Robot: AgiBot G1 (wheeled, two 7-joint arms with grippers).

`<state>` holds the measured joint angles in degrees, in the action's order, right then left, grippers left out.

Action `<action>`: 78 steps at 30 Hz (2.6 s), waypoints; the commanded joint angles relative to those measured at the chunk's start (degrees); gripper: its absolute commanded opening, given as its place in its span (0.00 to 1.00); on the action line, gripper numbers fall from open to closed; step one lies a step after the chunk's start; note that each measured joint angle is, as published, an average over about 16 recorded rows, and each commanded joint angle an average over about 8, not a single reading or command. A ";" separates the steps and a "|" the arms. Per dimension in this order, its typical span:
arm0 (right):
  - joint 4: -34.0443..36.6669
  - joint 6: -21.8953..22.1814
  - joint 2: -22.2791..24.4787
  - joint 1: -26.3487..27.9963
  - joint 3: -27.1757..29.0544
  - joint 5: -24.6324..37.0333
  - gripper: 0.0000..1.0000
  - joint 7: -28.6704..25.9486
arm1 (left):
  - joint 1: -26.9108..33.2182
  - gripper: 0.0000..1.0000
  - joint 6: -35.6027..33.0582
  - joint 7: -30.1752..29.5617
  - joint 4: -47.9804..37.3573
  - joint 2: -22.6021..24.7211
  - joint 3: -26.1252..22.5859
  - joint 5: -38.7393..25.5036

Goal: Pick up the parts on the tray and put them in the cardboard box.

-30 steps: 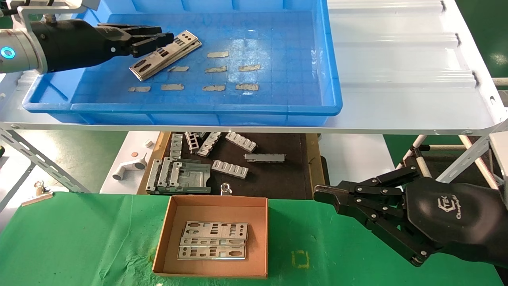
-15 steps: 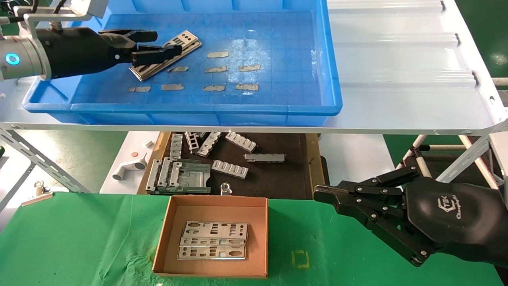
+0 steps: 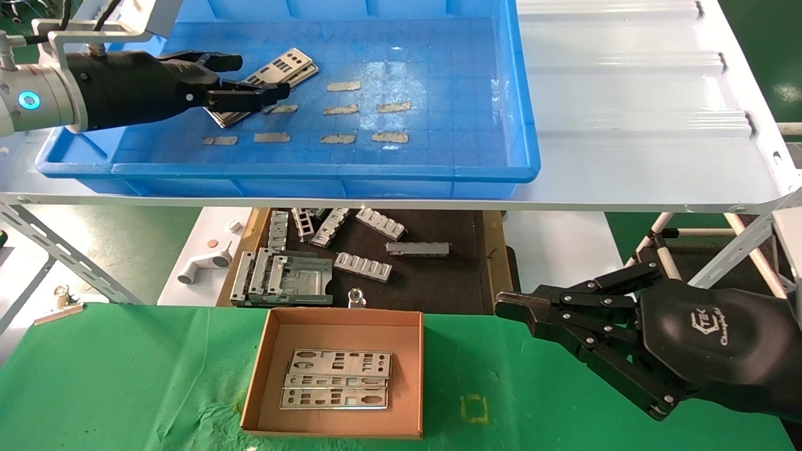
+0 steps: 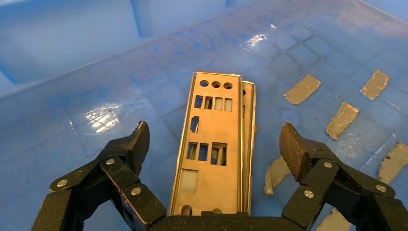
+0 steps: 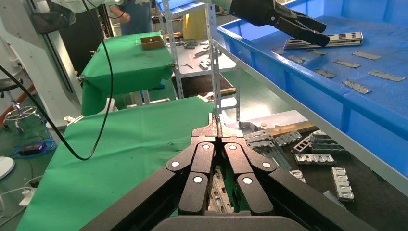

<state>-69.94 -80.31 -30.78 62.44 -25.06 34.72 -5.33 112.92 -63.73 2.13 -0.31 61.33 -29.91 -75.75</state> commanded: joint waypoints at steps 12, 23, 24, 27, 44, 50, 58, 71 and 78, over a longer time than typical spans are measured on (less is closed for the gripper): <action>0.00 0.00 0.00 0.00 0.00 0.00 0.00 0.00 | -0.45 0.00 0.80 -0.03 0.05 0.14 0.10 0.13; 0.00 0.00 0.00 0.00 0.00 0.00 0.00 0.00 | -0.81 0.00 0.97 -0.07 0.09 0.10 0.20 0.27; 0.00 0.00 0.00 0.00 0.00 0.00 0.00 0.00 | -0.83 0.00 0.97 -0.08 0.10 0.09 0.21 0.28; 0.00 0.00 0.00 0.00 0.00 0.00 0.00 0.00 | -0.87 0.00 1.00 -0.08 0.14 0.08 0.22 0.29; 0.00 0.00 0.00 0.00 0.00 0.00 0.00 0.00 | -0.86 0.00 0.65 0.24 0.46 -0.06 0.44 0.59; 0.00 0.00 0.00 0.00 0.00 0.00 0.00 0.00 | -0.30 0.00 -0.25 0.46 0.83 -0.31 0.69 0.95; 0.00 0.00 0.00 0.00 0.00 0.00 0.00 0.00 | 0.26 0.00 -1.22 1.34 1.22 -0.64 0.82 1.13; 0.00 0.00 0.00 0.00 0.00 0.00 0.00 0.00 | 2.68 0.00 -20.28 9.27 6.77 -5.44 0.97 2.00; 0.00 0.00 0.00 0.00 0.00 0.00 0.00 0.00 | 1.40 0.00 -28.19 12.03 12.88 -7.95 0.38 5.18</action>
<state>-69.94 -80.31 -30.78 62.44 -25.06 34.71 -5.33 113.52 -90.83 13.13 14.38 52.85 -30.16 -69.70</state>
